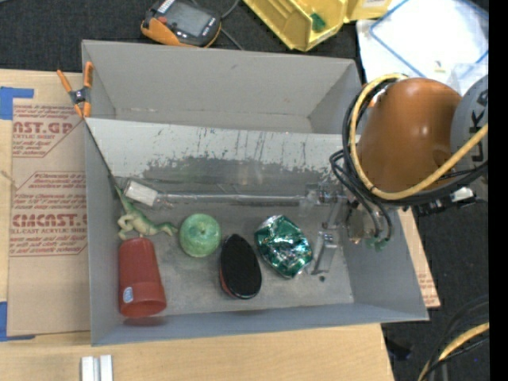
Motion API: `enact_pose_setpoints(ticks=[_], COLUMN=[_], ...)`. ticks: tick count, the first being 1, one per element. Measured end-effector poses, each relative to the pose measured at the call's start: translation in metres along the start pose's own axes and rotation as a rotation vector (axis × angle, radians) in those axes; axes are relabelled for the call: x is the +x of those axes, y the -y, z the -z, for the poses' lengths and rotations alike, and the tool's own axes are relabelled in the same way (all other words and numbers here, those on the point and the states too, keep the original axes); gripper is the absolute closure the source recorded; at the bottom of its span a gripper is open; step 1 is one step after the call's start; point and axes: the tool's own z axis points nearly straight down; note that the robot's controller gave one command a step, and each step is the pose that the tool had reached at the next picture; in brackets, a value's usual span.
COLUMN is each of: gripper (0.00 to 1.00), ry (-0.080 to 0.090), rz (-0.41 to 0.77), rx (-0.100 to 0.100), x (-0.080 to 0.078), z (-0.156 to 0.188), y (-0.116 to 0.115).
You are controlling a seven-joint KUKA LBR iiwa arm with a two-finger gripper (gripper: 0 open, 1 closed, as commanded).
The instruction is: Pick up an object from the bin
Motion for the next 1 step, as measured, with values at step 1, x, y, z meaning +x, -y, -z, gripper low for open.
enact_pose_setpoints(ticks=[1], gripper=[0.00], ry=[-0.001], rz=[0.171], rx=[-0.003], x=[-0.0451], z=[-0.0442], y=[0.0429])
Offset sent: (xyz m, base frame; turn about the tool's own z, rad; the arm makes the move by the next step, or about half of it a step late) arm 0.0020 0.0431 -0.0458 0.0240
